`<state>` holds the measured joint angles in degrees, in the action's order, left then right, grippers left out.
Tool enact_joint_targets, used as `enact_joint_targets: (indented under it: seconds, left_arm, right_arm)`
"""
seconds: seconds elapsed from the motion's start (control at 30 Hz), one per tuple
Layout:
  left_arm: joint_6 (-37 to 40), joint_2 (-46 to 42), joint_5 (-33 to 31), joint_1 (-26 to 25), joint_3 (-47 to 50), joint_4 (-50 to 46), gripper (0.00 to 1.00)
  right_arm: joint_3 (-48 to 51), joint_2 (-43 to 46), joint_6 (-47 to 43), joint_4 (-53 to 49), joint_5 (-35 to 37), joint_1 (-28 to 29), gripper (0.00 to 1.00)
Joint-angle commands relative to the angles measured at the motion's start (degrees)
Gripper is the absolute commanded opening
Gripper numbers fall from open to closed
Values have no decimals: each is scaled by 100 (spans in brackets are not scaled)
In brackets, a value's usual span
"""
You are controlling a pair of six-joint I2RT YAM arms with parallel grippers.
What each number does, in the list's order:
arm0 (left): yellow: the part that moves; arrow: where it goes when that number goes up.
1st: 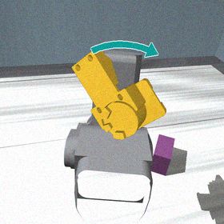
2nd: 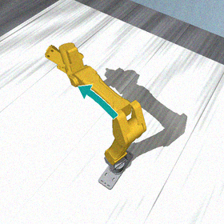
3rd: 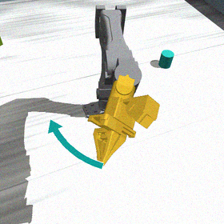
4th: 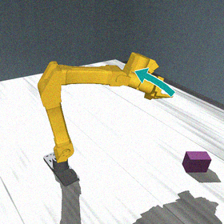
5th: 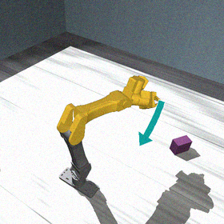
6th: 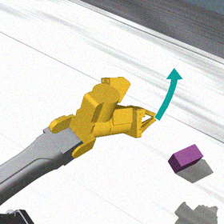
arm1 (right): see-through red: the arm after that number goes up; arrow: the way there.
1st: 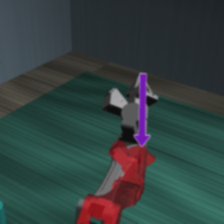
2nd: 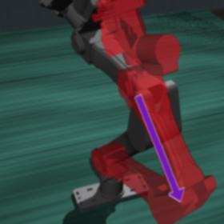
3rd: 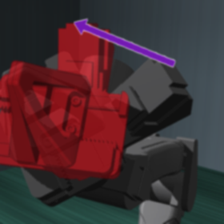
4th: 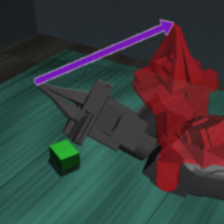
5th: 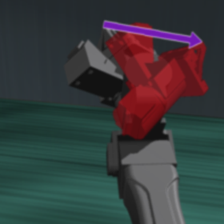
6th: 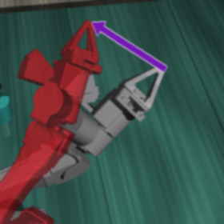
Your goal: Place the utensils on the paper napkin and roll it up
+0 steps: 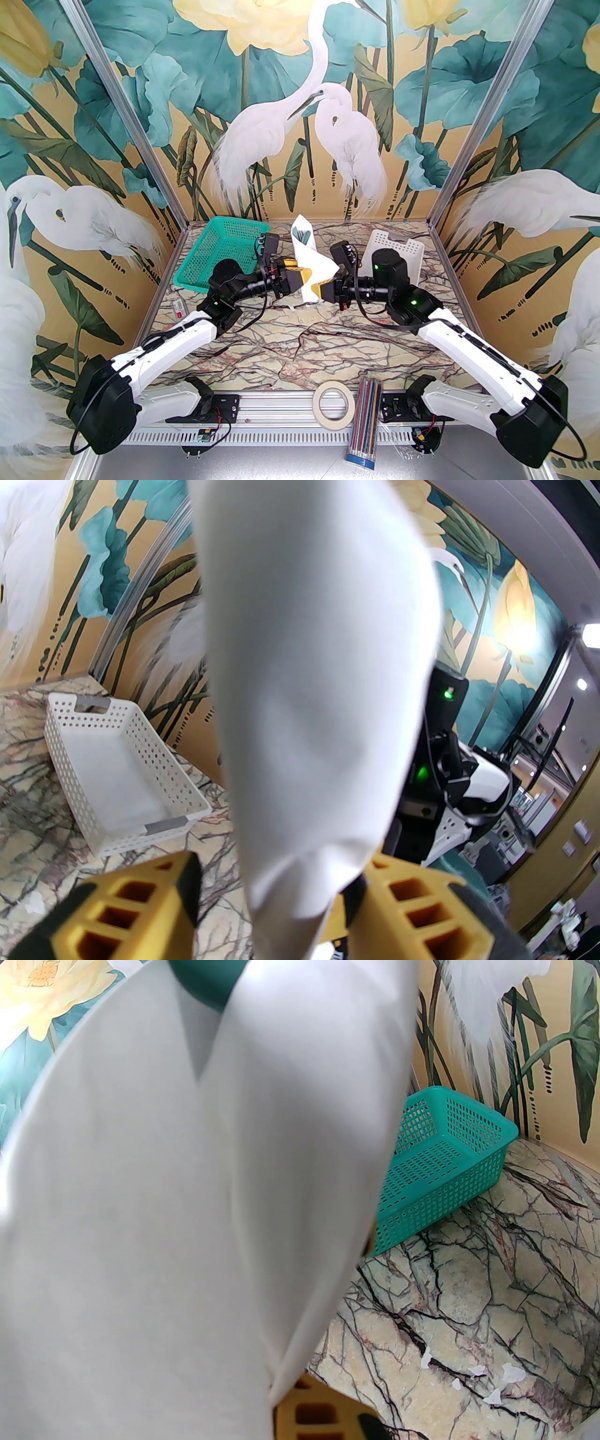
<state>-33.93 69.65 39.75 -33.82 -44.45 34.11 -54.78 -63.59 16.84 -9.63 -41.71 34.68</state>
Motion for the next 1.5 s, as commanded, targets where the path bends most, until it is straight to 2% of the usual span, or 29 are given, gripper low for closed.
enact_joint_targets:
  seconds: [0.0,0.13,0.33,0.57,0.7,0.8,0.97,1.0,1.1,1.27,1.47]
  left_arm:
    - [-48,75,66,-40,-170,167,46]
    - [-78,97,87,-45,-165,252,39]
    - [-140,203,235,-48,-230,351,40]
    - [-196,223,265,-51,-179,571,17]
    - [-271,224,374,-48,-143,805,6]
    - [-296,217,418,-54,-135,868,2]
    - [-251,172,452,-49,-112,922,0]
    - [-229,164,431,-51,-108,914,0]
    - [-210,180,427,-46,-121,898,0]
    - [-283,229,615,-52,-82,1142,0]
    - [-373,310,853,-67,-130,1327,0]
  right_arm:
    - [63,108,-153,171,-52,74,0]
    - [88,131,-231,181,-152,105,0]
    - [69,121,-309,82,-118,131,0]
    - [33,171,-439,-192,-58,124,0]
    - [122,377,-418,-253,-151,-59,17]
    - [264,657,-329,-148,-438,-494,44]
    - [338,1104,-504,-318,-1111,-1462,80]
    - [321,1142,-601,-420,-1233,-1656,86]
    - [193,1114,-691,-507,-1663,-2037,94]
    - [-153,959,-618,-264,-1963,-2070,95]
    - [-576,585,-536,138,-2029,-1863,79]
